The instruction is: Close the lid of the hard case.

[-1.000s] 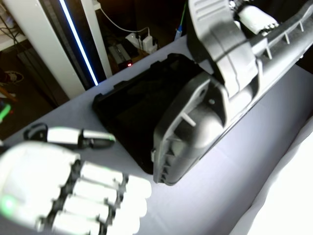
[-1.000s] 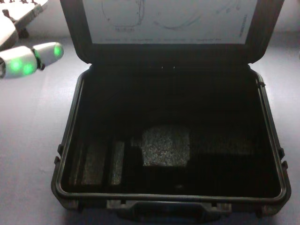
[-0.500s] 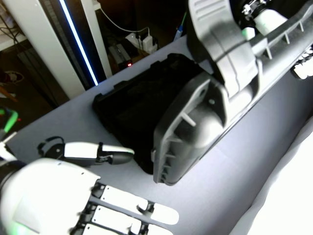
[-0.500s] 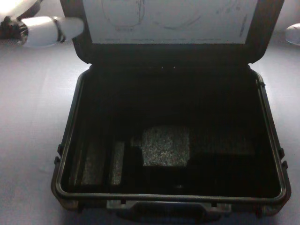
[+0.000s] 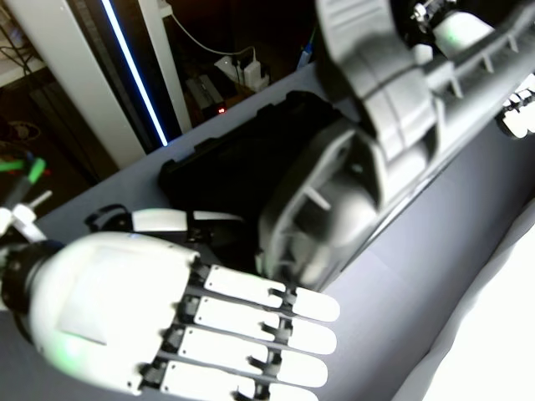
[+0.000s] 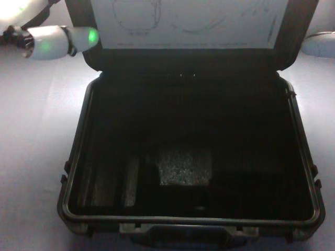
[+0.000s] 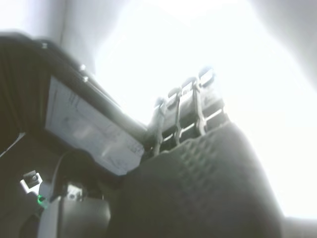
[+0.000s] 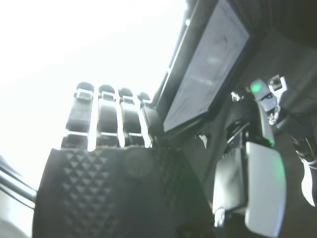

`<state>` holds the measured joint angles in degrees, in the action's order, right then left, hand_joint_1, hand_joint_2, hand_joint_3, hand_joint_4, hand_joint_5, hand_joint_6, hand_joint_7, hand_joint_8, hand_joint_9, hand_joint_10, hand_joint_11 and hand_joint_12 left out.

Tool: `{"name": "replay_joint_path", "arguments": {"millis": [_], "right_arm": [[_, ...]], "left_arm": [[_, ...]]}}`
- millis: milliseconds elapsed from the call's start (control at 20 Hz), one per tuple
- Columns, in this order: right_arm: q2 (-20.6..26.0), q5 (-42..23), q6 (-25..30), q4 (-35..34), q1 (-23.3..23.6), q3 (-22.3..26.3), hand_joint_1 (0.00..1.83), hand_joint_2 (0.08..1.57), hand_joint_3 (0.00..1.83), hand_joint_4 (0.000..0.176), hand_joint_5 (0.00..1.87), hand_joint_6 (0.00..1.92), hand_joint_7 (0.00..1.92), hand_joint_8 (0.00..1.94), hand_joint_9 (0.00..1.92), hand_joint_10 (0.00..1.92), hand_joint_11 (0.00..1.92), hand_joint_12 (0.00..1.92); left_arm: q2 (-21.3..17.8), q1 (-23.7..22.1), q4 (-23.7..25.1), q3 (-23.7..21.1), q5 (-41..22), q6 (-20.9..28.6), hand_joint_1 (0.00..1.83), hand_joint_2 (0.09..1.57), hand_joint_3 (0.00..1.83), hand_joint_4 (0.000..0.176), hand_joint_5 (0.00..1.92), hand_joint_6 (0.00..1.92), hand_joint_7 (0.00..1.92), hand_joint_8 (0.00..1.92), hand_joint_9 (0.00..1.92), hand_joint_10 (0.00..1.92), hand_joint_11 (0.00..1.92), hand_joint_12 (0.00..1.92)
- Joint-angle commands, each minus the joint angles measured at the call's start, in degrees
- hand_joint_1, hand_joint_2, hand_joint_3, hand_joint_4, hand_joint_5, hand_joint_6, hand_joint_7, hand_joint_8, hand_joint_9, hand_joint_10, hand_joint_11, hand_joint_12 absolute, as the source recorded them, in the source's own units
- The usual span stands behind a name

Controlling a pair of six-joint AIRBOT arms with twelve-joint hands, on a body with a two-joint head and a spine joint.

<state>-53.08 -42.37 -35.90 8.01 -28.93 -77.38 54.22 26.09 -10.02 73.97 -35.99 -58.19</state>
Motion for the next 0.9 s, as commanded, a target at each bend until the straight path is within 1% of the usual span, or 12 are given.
{"name": "replay_joint_path", "arguments": {"millis": [0, 50, 250, 350, 400, 500, 550, 650, 700, 750, 800, 850], "right_arm": [[0.44, -8.35, 0.24, -0.67, 0.90, 0.53, 0.28, 1.07, 0.00, 0.000, 0.01, 0.00, 0.00, 0.00, 0.00, 0.00, 0.00, 0.00], [0.57, -8.59, 0.24, -0.67, 0.90, 0.80, 0.26, 1.06, 0.00, 0.000, 0.01, 0.00, 0.00, 0.00, 0.00, 0.00, 0.00, 0.00], [1.06, -9.96, 0.25, -0.67, 0.85, 2.37, 0.23, 1.09, 0.01, 0.000, 0.00, 0.00, 0.00, 0.00, 0.00, 0.00, 0.00, 0.00], [1.71, -10.80, 0.25, -0.67, 0.24, 3.46, 0.21, 1.10, 0.01, 0.000, 0.01, 0.00, 0.00, 0.00, 0.00, 0.00, 0.00, 0.00], [2.03, -11.16, 0.25, -0.67, -0.09, 3.82, 0.21, 1.10, 0.01, 0.021, 0.02, 0.01, 0.00, 0.00, 0.00, 0.00, 0.00, 0.00], [2.99, -12.04, 0.25, -0.67, -1.07, 4.93, 0.16, 1.12, 0.01, 0.024, 0.02, 0.00, 0.01, 0.00, 0.00, 0.00, 0.02, 0.01], [3.26, -12.41, 0.26, -0.68, -1.45, 5.29, 0.13, 1.12, 0.01, 0.042, 0.02, 0.00, 0.02, 0.00, 0.00, 0.00, 0.03, 0.01], [3.77, -13.26, 0.31, -0.73, -2.38, 5.93, 0.12, 1.12, 0.01, 0.051, 0.02, 0.00, 0.02, 0.00, 0.00, 0.00, 0.04, 0.02], [3.93, -13.47, 0.31, -0.75, -2.70, 6.14, 0.25, 1.15, 0.01, 0.037, 0.02, 0.00, 0.00, 0.00, 0.00, 0.00, 0.01, 0.00], [4.05, -13.50, 0.31, -0.75, -2.95, 6.29, 0.31, 1.15, 0.01, 0.033, 0.02, 0.00, 0.00, 0.00, 0.00, 0.00, 0.00, 0.00], [4.18, -13.49, 0.31, -0.84, -3.34, 6.41, 0.31, 1.15, 0.01, 0.022, 0.02, 0.00, 0.00, 0.00, 0.00, 0.00, 0.00, 0.00], [4.32, -13.49, 0.32, -1.17, -3.89, 6.57, 0.31, 1.15, 0.01, 0.023, 0.01, 0.00, 0.00, 0.00, 0.00, 0.00, 0.00, 0.00]], "left_arm": [[-0.95, -0.09, 0.40, -0.55, -9.62, 0.23, 0.00, 1.19, 0.00, 0.012, 0.04, 0.00, 0.03, 0.00, 0.00, 0.00, 0.00, 0.00], [-1.34, 0.26, 0.42, -1.02, -10.38, 0.26, 0.00, 1.16, 0.00, 0.030, 0.04, 0.00, 0.02, 0.00, 0.00, 0.00, 0.00, 0.00], [-3.60, 3.11, 0.62, -3.73, -13.94, 1.00, 0.00, 1.19, 0.00, 0.000, 0.04, 0.00, 0.02, 0.00, 0.00, 0.00, 0.00, 0.00], [-4.75, 4.65, 0.77, -4.90, -15.48, 1.73, 0.00, 1.20, 0.00, 0.000, 0.02, 0.00, 0.02, 0.00, 0.00, 0.00, 0.02, 0.01], [-5.15, 5.23, 0.91, -5.28, -16.06, 2.19, 0.00, 1.18, 0.00, 0.000, 0.02, 0.00, 0.02, 0.00, 0.00, 0.00, 0.02, 0.01], [-6.45, 7.25, 0.95, -6.62, -17.94, 2.89, 0.00, 1.16, 0.00, 0.000, 0.02, 0.00, 0.02, 0.00, 0.00, 0.00, 0.02, 0.01], [-6.75, 7.64, 0.95, -6.90, -18.21, 2.92, 0.00, 1.17, 0.00, 0.000, 0.02, 0.00, 0.02, 0.00, 0.01, 0.00, 0.04, 0.02], [-7.03, 8.10, 0.95, -7.12, -18.23, 3.04, 0.00, 1.18, 0.00, 0.000, 0.02, 0.00, 0.03, 0.00, 0.02, 0.01, 0.05, 0.02], [-7.11, 8.29, 0.95, -7.14, -18.15, 3.24, 0.00, 1.18, 0.00, 0.000, 0.04, 0.01, 0.03, 0.01, 0.02, 0.01, 0.03, 0.02], [-7.24, 8.59, 0.95, -7.24, -18.14, 3.46, 0.00, 1.18, 0.00, 0.000, 0.03, 0.00, 0.03, 0.00, 0.01, 0.00, 0.02, 0.01], [-7.58, 9.19, 0.97, -7.70, -18.26, 3.57, 0.00, 1.19, 0.00, 0.000, 0.03, 0.00, 0.03, 0.00, 0.00, 0.00, 0.00, 0.00], [-8.01, 9.80, 1.16, -8.23, -18.42, 3.57, 0.00, 1.20, 0.01, 0.000, 0.04, 0.01, 0.03, 0.00, 0.02, 0.01, 0.03, 0.01]]}}
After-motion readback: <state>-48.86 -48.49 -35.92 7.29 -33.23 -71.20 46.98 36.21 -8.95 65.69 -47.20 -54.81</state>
